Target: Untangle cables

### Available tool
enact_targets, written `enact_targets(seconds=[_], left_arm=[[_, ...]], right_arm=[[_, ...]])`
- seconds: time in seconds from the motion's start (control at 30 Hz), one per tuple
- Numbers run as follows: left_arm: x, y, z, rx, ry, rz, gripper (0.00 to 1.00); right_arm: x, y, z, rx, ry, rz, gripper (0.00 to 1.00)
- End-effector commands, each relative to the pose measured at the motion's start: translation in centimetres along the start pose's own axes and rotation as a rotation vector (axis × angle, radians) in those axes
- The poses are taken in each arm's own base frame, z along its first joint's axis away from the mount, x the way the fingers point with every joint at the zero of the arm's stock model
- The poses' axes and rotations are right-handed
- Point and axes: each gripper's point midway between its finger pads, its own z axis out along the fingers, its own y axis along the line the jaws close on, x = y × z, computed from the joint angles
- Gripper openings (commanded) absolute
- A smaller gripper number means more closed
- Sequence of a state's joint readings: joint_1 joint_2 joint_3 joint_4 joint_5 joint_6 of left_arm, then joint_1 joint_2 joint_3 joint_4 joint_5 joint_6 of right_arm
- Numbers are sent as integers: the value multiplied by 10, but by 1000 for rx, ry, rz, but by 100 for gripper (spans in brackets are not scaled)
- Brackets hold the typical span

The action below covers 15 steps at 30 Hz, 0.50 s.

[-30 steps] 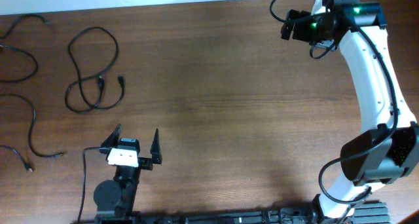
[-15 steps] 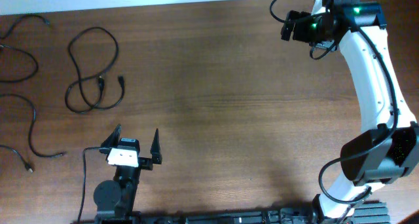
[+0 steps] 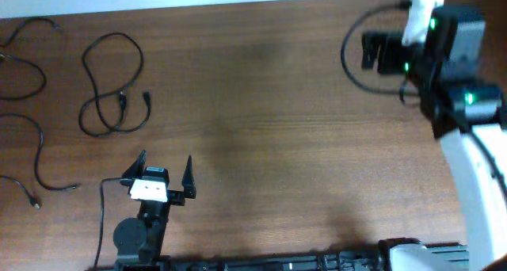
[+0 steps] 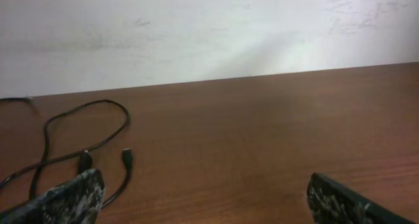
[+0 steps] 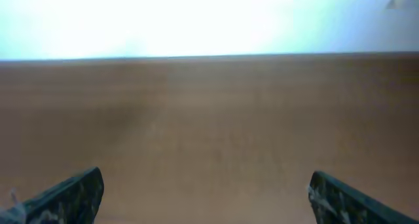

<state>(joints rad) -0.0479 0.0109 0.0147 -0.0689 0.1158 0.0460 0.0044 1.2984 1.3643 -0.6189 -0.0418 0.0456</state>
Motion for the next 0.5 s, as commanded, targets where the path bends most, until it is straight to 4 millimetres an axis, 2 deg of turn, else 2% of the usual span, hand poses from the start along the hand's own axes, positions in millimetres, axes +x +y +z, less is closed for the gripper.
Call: enact_targets(seconds=[0.0, 0.07, 0.13, 0.23, 0.3, 0.37, 0.47], left_arm=[[2, 0, 0, -4, 4, 16, 99], [2, 0, 0, -4, 4, 16, 99], [2, 0, 0, -4, 4, 16, 99], [2, 0, 0, -4, 4, 16, 99], [2, 0, 0, -4, 4, 16, 99], [2, 0, 0, -4, 4, 16, 99], [2, 0, 0, -4, 4, 16, 99]], right_arm=[[23, -20, -27, 57, -109, -16, 98], [32, -36, -49, 97, -208, 2, 99], [49, -53, -72, 151, -303, 20, 98], [81, -53, -101, 168, -521, 17, 99], [109, -50, -104, 151, -608, 60, 98], [144, -50, -94, 138, -622, 97, 98], [169, -52, -80, 132, -609, 116, 99]])
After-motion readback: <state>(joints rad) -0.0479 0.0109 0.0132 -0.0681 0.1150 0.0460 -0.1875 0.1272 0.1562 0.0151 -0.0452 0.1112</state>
